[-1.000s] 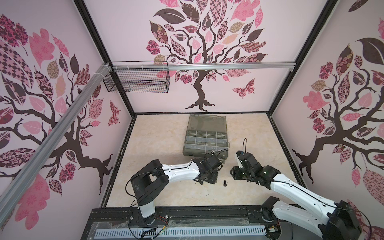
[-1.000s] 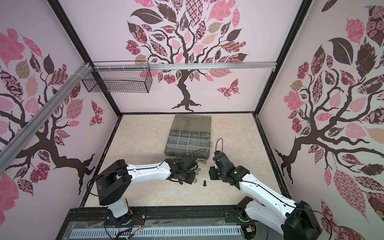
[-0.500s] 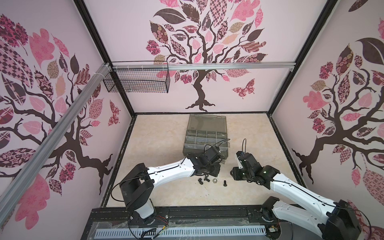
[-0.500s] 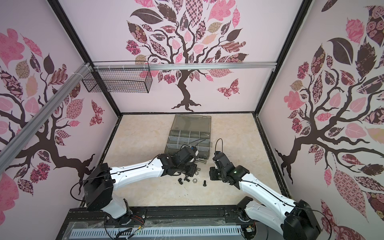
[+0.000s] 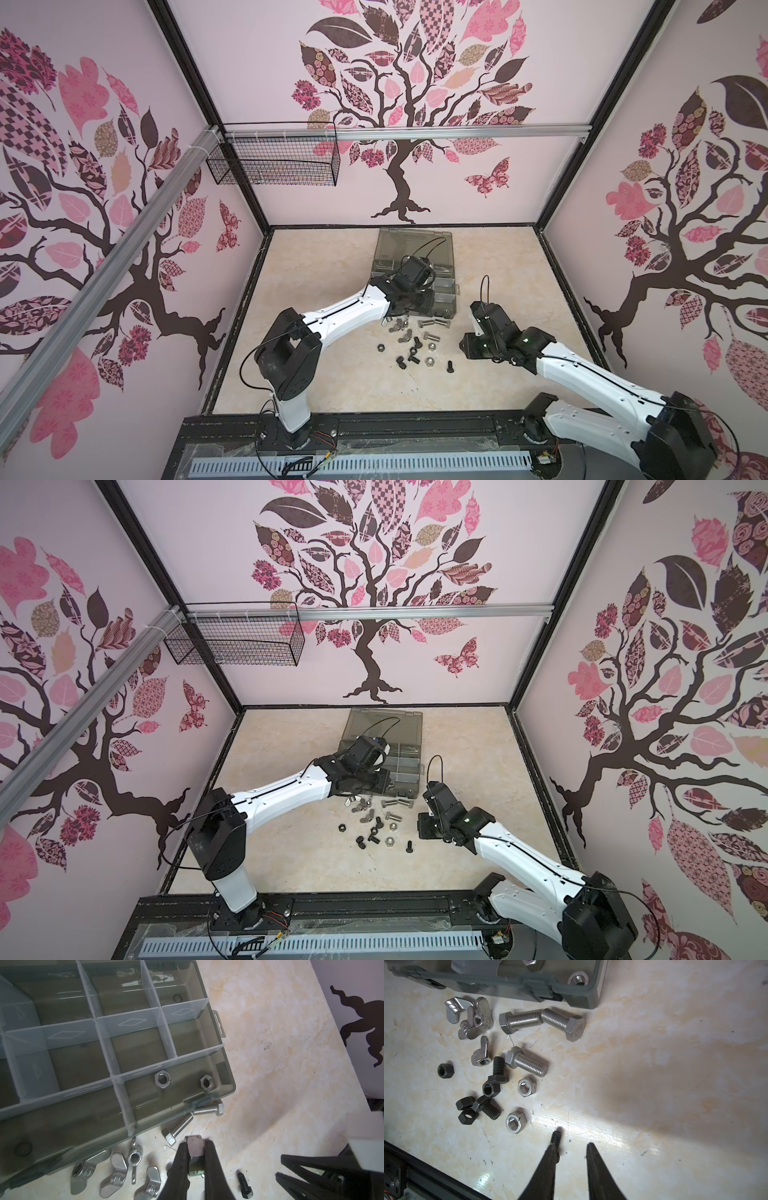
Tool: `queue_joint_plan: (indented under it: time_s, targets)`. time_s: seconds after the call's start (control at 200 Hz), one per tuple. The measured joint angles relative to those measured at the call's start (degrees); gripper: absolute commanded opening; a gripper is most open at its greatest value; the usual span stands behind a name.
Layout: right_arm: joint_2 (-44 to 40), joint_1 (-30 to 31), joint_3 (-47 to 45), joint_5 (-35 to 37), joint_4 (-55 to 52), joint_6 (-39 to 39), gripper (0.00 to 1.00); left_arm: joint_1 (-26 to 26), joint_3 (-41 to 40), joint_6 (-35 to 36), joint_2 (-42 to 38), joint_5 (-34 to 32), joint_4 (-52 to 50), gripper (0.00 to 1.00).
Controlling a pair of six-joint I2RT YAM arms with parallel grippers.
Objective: Sort the screws and nuts into containers
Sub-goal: Place the nut into the container.
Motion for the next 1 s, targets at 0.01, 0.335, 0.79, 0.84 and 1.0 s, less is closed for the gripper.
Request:
queue_joint_plan:
  time_s: [0.01,0.335,0.79,0.84,1.0]
  targets:
    - [0.07,0.00,0.04,-0.04,-0.02,0.00,0.29,-0.02,0.22,0.09,0.26,0.07,-0.04,0.07]
    - [0.81,0.00,0.50,-0.31,-0.11,-0.04,0.29,1.62,4.61,1.64,7.69,1.40,-0.46,0.08]
    - [2.01,0.00,0.50,-0.85,0.04,-0.07,0.29,3.48,8.68,1.79,11.80,3.08,-0.90,0.20]
    - [2.01,0.00,0.50,-0.85,0.00,-0.09,0.29,3.52,8.68,1.77,11.80,3.21,-0.94,0.21]
    - [2.01,0.00,0.50,-0.83,-0.13,-0.26,0.29,3.67,8.68,1.64,11.80,3.43,-0.81,0.24]
